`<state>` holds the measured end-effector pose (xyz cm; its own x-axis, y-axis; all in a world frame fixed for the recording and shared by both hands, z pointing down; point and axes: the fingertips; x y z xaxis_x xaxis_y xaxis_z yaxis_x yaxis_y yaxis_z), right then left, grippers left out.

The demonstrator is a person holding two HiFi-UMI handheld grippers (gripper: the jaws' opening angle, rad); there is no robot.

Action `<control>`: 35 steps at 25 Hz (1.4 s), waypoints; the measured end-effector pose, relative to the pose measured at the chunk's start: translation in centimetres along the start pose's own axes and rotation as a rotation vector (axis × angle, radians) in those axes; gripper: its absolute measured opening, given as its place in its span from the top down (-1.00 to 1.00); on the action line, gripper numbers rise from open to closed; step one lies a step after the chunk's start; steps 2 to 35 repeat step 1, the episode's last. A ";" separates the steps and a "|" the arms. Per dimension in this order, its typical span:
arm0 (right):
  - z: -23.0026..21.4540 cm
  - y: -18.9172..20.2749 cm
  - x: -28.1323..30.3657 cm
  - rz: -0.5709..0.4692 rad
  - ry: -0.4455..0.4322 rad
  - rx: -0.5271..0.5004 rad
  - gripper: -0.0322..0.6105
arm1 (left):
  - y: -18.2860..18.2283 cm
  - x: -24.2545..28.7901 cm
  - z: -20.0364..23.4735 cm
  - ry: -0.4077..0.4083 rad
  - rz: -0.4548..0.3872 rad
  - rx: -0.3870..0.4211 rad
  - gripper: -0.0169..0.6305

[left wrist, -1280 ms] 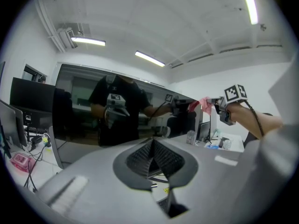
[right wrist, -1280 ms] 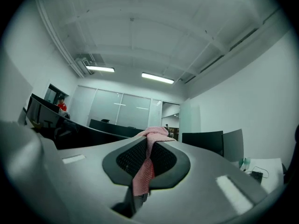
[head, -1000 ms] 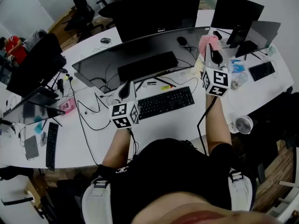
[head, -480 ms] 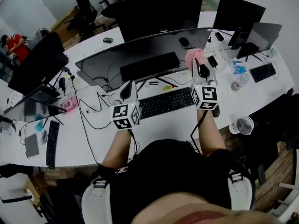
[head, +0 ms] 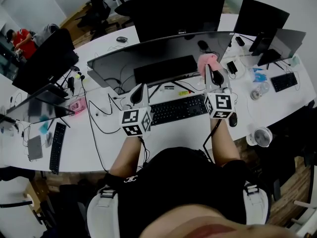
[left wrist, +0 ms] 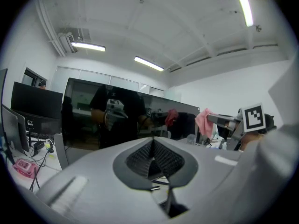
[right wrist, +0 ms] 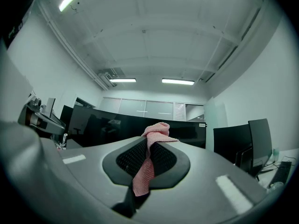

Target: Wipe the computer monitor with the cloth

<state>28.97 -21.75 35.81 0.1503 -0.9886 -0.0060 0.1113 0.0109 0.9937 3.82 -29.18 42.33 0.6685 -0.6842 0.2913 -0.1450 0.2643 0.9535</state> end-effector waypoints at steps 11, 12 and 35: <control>0.2 0.1 0.1 0.000 -0.006 -0.001 0.86 | 0.0 0.0 0.1 -0.001 -0.001 -0.001 0.79; 0.2 0.1 0.1 0.000 -0.006 -0.001 0.86 | 0.0 0.0 0.1 -0.001 -0.001 -0.001 0.79; 0.2 0.1 0.1 0.000 -0.006 -0.001 0.86 | 0.0 0.0 0.1 -0.001 -0.001 -0.001 0.79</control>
Point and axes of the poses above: the fingertips, and each gripper's own axes: x forward along the fingers, z to its left, y out of its underside, and after that the axes turned 10 degrees about z, right-handed
